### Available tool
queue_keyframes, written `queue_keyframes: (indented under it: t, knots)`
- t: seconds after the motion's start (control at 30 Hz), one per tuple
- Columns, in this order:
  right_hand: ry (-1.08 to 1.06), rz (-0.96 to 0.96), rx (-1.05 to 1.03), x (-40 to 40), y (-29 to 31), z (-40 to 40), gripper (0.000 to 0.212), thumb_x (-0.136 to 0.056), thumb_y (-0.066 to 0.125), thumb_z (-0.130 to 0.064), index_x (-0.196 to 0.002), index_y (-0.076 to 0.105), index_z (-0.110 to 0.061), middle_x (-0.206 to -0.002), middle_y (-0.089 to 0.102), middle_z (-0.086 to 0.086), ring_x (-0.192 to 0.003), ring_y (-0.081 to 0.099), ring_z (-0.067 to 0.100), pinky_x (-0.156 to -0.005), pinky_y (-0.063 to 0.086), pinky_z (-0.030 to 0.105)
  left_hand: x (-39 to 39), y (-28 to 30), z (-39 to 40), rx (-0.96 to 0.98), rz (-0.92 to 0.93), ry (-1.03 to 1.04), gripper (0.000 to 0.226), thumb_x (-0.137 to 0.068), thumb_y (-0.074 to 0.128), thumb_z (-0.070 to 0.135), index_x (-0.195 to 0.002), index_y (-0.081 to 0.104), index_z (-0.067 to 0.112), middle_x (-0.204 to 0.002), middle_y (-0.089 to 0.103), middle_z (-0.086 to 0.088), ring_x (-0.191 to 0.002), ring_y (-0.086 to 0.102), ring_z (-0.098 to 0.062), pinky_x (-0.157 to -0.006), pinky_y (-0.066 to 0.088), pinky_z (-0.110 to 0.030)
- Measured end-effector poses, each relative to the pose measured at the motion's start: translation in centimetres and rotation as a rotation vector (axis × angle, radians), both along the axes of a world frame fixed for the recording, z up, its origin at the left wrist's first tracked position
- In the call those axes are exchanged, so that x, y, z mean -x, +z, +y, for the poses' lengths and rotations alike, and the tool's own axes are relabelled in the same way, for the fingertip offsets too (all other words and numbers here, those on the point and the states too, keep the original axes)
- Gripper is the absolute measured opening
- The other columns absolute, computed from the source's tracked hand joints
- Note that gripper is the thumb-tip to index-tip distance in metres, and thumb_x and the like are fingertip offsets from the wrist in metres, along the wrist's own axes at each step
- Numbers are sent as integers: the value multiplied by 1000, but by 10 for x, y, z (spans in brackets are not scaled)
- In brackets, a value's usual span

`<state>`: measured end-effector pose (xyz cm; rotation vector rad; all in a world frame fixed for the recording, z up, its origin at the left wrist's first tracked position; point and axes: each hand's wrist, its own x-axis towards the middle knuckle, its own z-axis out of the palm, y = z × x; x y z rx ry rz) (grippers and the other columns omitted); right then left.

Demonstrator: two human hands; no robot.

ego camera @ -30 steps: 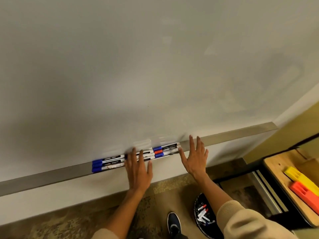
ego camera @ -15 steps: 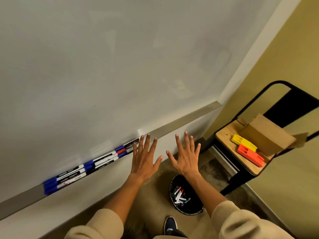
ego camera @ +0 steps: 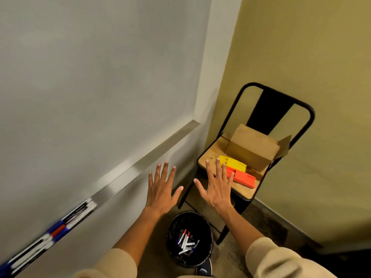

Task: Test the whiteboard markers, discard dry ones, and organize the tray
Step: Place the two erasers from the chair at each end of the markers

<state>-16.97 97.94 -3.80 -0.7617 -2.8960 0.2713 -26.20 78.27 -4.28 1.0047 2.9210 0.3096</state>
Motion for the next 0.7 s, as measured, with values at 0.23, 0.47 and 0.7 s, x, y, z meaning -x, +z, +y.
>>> queue_keyframes:
  t: [0.23,0.47,0.7]
  knots:
    - [-106,-67,60,-18,-18,125,88,-87,22,-81,-159,4,-34,-168,-1,6,-153,7,34,-119,10,61,16,-8,131,60,-76,-107,75,-95,29,62,-155,3,25,-163,-13,-5,-149,-16,-27,-120,0,-53]
    - [-108,-176,106,-27,-41,180,91,-89,25,-79,-159,0,-27,-167,5,8,-154,7,33,-120,5,59,25,-10,203,162,-165,-206,78,-97,51,42,-156,4,22,-164,-6,-5,-150,-12,-30,-119,-1,-53]
    - [-55,-260,185,-26,-66,188,78,-90,57,-57,-154,28,-23,-143,45,10,-134,41,34,-117,24,58,41,-27,247,223,-225,-281,76,-95,55,22,-156,9,22,-164,1,-3,-151,-4,-27,-120,2,-50]
